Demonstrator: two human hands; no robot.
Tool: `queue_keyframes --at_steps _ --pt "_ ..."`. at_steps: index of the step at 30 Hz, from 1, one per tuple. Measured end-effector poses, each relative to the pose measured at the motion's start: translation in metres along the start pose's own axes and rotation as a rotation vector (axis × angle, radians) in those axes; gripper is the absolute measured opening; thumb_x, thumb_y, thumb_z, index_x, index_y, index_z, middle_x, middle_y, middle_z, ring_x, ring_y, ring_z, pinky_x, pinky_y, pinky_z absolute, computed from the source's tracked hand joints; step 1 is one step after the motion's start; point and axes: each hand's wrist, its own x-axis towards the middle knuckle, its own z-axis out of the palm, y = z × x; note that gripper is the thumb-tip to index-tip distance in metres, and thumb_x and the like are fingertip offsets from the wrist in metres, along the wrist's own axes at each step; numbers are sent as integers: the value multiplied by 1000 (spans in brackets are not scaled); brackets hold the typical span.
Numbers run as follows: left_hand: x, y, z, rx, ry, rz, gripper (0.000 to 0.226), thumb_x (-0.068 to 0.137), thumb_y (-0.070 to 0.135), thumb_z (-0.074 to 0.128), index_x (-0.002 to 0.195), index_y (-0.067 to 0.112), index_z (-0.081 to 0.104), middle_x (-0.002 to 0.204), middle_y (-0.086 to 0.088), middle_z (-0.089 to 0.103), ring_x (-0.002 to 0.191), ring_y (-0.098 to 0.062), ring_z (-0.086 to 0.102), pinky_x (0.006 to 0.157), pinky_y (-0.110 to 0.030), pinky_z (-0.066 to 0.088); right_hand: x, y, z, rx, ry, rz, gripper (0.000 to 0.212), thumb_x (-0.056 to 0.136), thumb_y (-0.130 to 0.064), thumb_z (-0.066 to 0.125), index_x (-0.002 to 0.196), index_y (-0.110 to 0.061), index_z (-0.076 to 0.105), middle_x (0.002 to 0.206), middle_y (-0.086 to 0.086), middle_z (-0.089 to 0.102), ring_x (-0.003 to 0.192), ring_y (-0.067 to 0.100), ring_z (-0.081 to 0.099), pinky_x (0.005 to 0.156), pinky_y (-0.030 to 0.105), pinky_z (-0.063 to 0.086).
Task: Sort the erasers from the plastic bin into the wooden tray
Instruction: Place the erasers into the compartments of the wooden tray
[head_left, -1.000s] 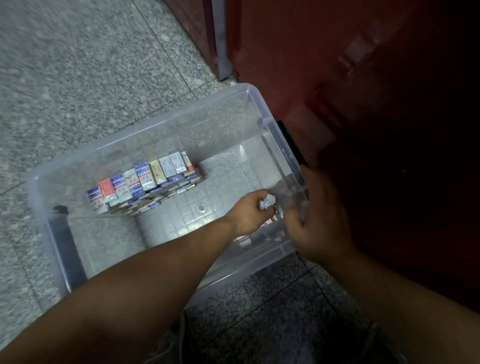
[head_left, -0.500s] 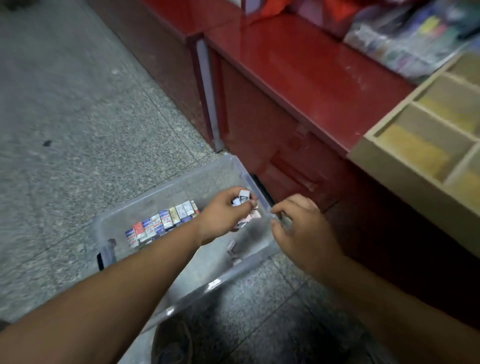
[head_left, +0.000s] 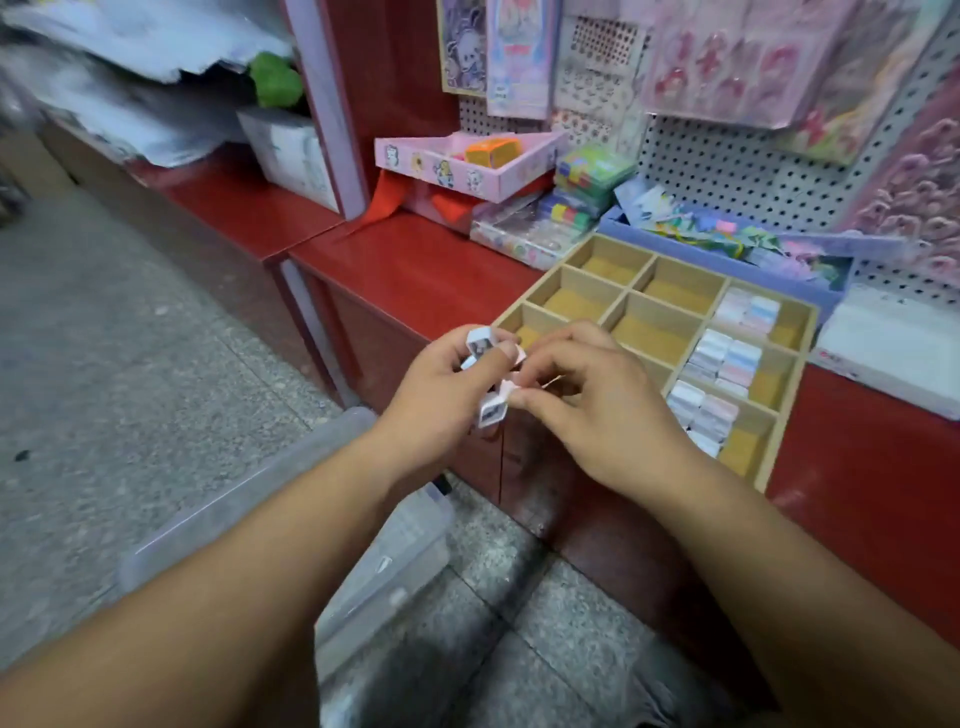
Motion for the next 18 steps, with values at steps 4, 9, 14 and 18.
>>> queue_keyframes --at_steps 4,9,14,18 --pt "6 6 41 -137 31 -49 7 102 15 57 95 14 61 76 -10 55 58 -16 48 52 -25 36 -9 3 -20 9 147 82 14 84 -19 80 81 -25 68 94 -5 60 79 2 60 72 11 46" --pt "17 2 81 -169 -2 -70 10 103 10 53 93 11 57 68 -2 55 49 -10 45 40 -19 30 -17 19 -50 -85 229 204 20 84 -27 80 77 -30 62 79 -9 62 66 2 58 65 18 45" --pt "41 -3 101 -132 -40 -113 4 101 15 59 105 13 59 79 -1 64 55 -7 48 42 -18 32 -36 43 -97 -125 184 371 18 85 -21 79 88 -28 63 70 -9 61 62 9 59 62 24 46" --pt "54 -13 109 -5 -71 -102 4 99 17 63 102 18 64 86 -2 71 57 -9 52 50 -21 39 -52 59 -108 -265 48 452 20 82 -21 81 89 -34 67 72 -11 62 63 1 58 60 11 39"
